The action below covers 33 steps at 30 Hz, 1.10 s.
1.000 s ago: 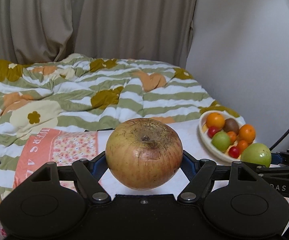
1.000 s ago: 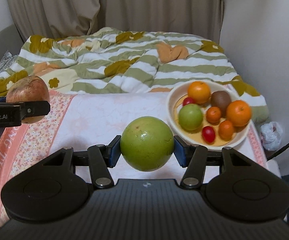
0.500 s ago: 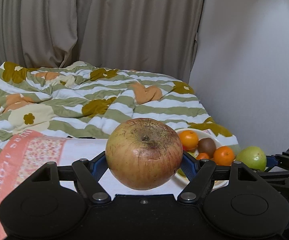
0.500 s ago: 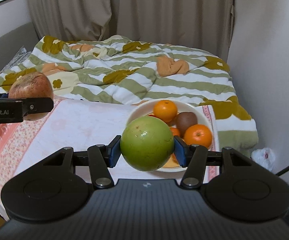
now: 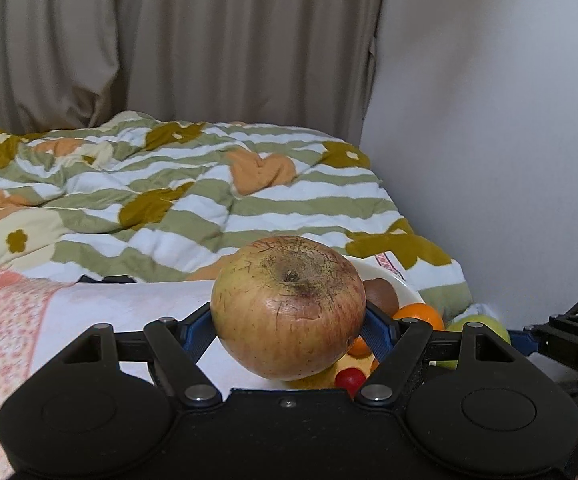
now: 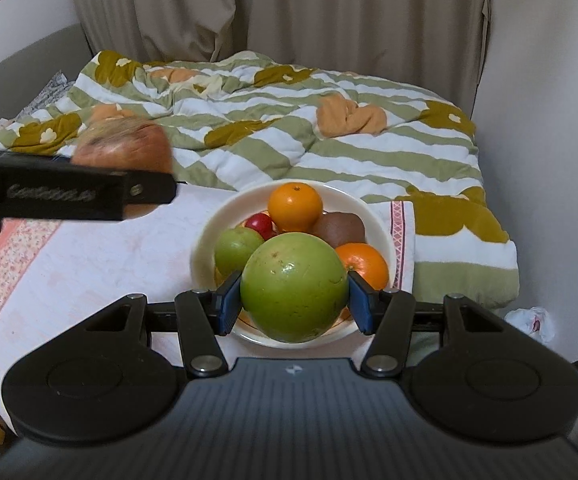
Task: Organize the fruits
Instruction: 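Carry the apple and green apple to the duck bowl and lower them in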
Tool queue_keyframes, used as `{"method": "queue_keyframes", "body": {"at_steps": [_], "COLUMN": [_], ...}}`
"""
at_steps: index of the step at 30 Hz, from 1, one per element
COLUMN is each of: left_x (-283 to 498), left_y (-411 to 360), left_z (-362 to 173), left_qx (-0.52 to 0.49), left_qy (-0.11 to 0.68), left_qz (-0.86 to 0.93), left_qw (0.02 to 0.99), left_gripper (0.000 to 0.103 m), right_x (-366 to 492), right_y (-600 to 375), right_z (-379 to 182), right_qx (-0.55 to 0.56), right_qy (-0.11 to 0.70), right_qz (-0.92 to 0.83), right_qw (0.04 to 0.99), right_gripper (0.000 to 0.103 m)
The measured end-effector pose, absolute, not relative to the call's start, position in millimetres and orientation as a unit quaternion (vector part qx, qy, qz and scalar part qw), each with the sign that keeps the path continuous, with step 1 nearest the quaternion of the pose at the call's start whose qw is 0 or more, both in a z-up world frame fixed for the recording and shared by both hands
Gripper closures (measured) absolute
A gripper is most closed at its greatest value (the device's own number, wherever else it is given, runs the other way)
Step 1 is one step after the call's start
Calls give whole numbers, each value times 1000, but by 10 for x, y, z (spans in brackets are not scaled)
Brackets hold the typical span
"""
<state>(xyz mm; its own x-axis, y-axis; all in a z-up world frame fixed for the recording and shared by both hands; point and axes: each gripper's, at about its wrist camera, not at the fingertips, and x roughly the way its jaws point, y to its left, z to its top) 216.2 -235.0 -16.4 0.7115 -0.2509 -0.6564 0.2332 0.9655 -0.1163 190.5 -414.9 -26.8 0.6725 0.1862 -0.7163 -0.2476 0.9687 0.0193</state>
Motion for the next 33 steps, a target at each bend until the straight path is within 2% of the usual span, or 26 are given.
{"method": "queue_keyframes", "body": {"at_steps": [14,29,31,33], "left_x": [2789,2889,2882,2879], "left_y": [-2829,-3056,-3024,-2999], "left_z": [-616,-815,-804,-771], "left_qx": [30,78,73,70], "left_qy": [399,400,400,397], "left_qz": [-184,-211,-214,-214], "left_qw": [898,888,888,890], "left_gripper": [25,24,21,11], "right_x": [2111,2133,2116,2109], "right_y": [-4313,-4338,-4332,-4326], "right_z": [-498,-592,-592,-591], "right_qx": [-26,-8,-6,-4], "right_qy": [409,422,423,424], "right_qz": [93,68,66,65], "right_qw": [907,904,904,903], "right_gripper": [33,33,33,33]}}
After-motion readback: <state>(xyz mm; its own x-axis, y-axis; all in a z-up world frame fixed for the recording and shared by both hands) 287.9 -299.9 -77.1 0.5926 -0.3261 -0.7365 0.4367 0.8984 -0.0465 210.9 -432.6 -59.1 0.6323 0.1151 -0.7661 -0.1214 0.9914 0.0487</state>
